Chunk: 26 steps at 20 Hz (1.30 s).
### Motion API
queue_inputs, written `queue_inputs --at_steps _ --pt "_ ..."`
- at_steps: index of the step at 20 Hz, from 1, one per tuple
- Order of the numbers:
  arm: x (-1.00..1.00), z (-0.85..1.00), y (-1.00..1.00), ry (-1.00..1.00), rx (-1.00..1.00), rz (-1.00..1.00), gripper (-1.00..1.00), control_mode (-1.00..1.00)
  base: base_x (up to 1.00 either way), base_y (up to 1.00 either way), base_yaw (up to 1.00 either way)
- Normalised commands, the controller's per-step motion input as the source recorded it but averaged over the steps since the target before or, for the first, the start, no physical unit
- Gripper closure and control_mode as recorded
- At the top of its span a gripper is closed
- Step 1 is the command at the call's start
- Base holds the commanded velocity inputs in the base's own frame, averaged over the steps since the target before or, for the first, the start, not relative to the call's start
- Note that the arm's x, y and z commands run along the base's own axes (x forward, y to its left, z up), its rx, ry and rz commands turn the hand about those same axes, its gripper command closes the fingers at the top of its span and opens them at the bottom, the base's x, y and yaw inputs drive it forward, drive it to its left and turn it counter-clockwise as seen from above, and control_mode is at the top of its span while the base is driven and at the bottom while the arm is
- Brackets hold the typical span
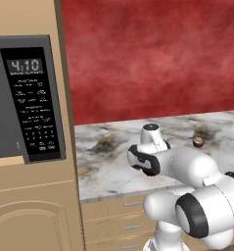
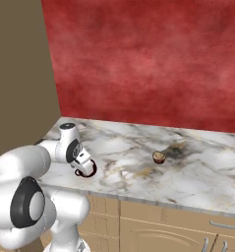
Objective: Pick the mug from the counter and place it inside the microwave. Then close the microwave.
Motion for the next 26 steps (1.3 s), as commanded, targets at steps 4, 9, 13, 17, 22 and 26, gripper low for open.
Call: queue_inputs --at_steps 4,9,13,17,22,26 --pt "0.00 0.00 0.00 0.00 0.00 0.00 -1.00 -1.00 0.00 0.00 0.00" --pt "0.00 0.00 0.00 0.00 0.00 0.00 1.00 -1.00 0.00 0.00 0.00" --pt "0.00 0.00 0.00 0.00 0.00 0.00 1.00 -1.00 0.00 0.00 0.00" --pt "0.00 0.00 0.00 0.00 0.00 0.00 1.00 -1.00 0.00 0.00 0.00" --pt "-0.20 0.00 0.00 -0.02 0.00 0.02 1.00 -1.00 0.00 0.00 0.00" --pt "-0.23 0.17 -0.08 -0.01 0.02 0.15 1.00 -1.00 0.00 0.00 0.00"
